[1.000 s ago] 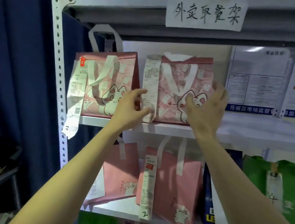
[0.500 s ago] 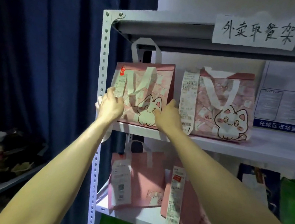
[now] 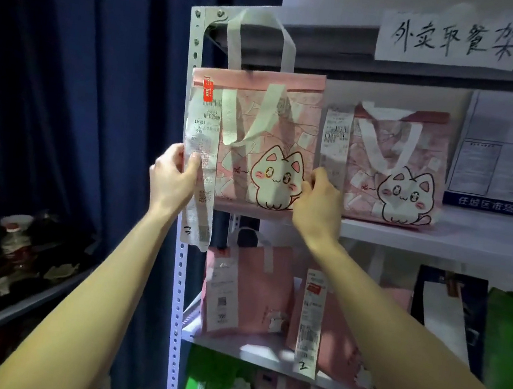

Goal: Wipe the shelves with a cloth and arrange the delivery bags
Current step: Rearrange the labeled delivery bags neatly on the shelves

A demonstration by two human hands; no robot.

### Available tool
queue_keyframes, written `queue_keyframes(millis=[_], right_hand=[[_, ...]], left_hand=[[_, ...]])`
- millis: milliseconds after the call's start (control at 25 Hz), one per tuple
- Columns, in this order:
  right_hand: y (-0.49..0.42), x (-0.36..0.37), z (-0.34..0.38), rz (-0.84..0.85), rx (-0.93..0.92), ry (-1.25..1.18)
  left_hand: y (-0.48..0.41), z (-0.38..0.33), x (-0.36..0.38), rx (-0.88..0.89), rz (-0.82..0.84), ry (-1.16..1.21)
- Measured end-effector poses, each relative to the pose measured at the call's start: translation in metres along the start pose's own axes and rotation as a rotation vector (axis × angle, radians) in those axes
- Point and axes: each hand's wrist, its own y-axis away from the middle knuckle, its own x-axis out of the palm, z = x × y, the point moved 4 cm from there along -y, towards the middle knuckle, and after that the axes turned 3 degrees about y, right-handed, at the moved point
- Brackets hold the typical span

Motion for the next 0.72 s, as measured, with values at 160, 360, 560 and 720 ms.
queue_keyframes(millis=[160,360,560,720], right_hand=[[0.021,-0.023,0.008,-0.030,-0.063,-0.097],[0.042,-0.065,0.017,-0.042,-0.162,-0.184],[0.070,-0.161,-0.025,-0.090,-0.155,-0.196],[0.092,-0.276,-0.104,-0.137,-0.062,-0.109]], left_hand=[[0.027,-0.040,-0.037,0.119,-0.049,0.005],[0.062,-0.088,-0.057,0.148,-0.173,0.028],[0.126,-0.158,-0.023,0.150,-0.166,0.161],[0.194,-0.219,0.064,0.139,0.031,0.275]])
